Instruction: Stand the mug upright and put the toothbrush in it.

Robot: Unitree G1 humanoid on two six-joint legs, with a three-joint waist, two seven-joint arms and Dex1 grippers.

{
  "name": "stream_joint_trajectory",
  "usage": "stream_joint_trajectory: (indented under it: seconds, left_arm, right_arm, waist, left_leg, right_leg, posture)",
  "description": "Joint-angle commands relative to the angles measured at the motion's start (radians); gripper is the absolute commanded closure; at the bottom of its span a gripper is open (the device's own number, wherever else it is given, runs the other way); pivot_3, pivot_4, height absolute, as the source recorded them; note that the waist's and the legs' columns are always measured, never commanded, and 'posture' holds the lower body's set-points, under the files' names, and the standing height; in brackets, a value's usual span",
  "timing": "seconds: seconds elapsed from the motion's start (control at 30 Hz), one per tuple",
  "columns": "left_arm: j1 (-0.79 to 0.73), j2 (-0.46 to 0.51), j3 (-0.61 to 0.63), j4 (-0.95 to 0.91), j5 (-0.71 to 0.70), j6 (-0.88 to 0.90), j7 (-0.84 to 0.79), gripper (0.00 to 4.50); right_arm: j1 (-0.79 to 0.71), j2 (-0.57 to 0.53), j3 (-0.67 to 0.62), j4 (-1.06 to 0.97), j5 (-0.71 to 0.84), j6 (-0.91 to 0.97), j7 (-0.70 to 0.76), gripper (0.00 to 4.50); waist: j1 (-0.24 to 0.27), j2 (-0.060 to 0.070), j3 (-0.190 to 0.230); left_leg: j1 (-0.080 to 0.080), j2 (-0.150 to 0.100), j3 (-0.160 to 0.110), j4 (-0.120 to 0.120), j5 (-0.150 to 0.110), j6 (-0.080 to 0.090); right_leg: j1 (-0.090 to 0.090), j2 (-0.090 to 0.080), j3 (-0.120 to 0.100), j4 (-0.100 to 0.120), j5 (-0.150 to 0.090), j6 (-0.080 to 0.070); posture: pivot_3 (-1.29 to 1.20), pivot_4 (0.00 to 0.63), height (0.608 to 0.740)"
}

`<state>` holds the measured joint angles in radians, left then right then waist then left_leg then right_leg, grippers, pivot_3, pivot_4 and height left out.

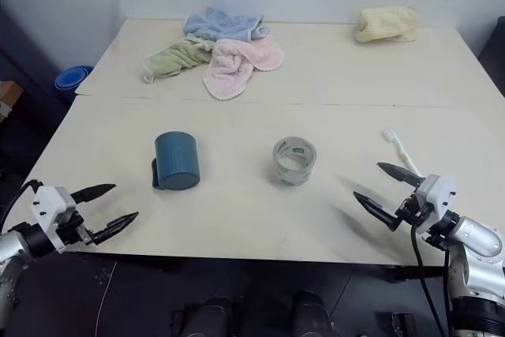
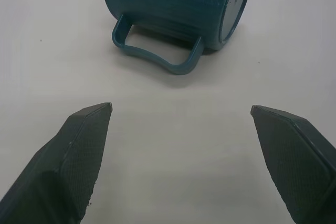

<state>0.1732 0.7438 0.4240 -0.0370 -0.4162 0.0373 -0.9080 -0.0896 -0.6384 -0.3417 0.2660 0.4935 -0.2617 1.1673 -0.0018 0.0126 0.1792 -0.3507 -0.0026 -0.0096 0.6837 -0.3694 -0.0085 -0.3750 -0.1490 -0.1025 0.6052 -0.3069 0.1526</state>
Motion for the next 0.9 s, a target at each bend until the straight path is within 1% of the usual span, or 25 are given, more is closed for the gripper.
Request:
stream_joint_trajectory:
  seconds: [0.03, 0.13, 0.23, 0.47, 0.9]
  left_arm:
    - [0.0, 0.009, 0.018, -0.064, -0.036, 0.046, 0.005, 0.02]
    - [0.009, -0.001, 0.04, -0.124, -0.125, 0.132, -0.004, 0.02]
    - [0.027, -0.009, 0.049, -0.148, -0.116, 0.13, 0.009, 0.02]
    - [0.017, -0.019, 0.067, -0.18, -0.129, 0.157, 0.03, 0.02]
    - [0.029, -0.033, 0.062, -0.197, -0.122, 0.176, 0.036, 0.02]
  right_arm:
    - [-0.01, -0.014, -0.006, -0.019, 0.004, 0.006, -0.008, 0.0]
    - [-0.012, -0.004, 0.0, -0.035, 0.001, 0.016, -0.021, 0.0]
    - [-0.006, 0.004, 0.01, -0.054, -0.001, 0.02, -0.033, 0.0]
    - [-0.012, 0.016, 0.024, -0.078, 0.0, 0.028, -0.05, 0.0]
    - [-0.03, 0.015, 0.036, -0.056, -0.003, 0.018, -0.037, 0.0]
  waist:
    - [0.0, 0.0, 0.0]
    - [0.001, 0.0, 0.0]
    - [0.001, 0.0, 0.0]
    - [0.001, 0.0, 0.0]
    - [0.001, 0.0, 0.0]
  left_leg:
    - [0.0, 0.0, 0.0, 0.0, 0.0, 0.0]
    - [0.0, 0.0, 0.0, 0.0, 0.0, 0.0]
    - [0.0, 0.0, -0.001, 0.0, 0.0, 0.0]
    - [0.0, 0.0, 0.0, 0.0, 0.0, 0.0]
    - [0.0, 0.0, -0.001, 0.0, 0.0, 0.0]
  right_leg:
    - [0.0, 0.0, 0.0, 0.0, 0.0, 0.0]
    - [0.0, 0.0, 0.001, 0.0, 0.0, 0.0]
    - [0.0, 0.0, 0.0, 0.0, 0.0, 0.0]
    - [0.0, 0.0, 0.0, 0.0, 0.0, 0.0]
    - [0.0, 0.0, 0.0, 0.0, 0.0, 0.0]
  posture:
    - [0.0, 0.15, 0.74]
    - [0.0, 0.15, 0.74]
    - [0.0, 0.15, 0.74]
    - [0.0, 0.15, 0.74]
    - [0.0, 0.15, 0.74]
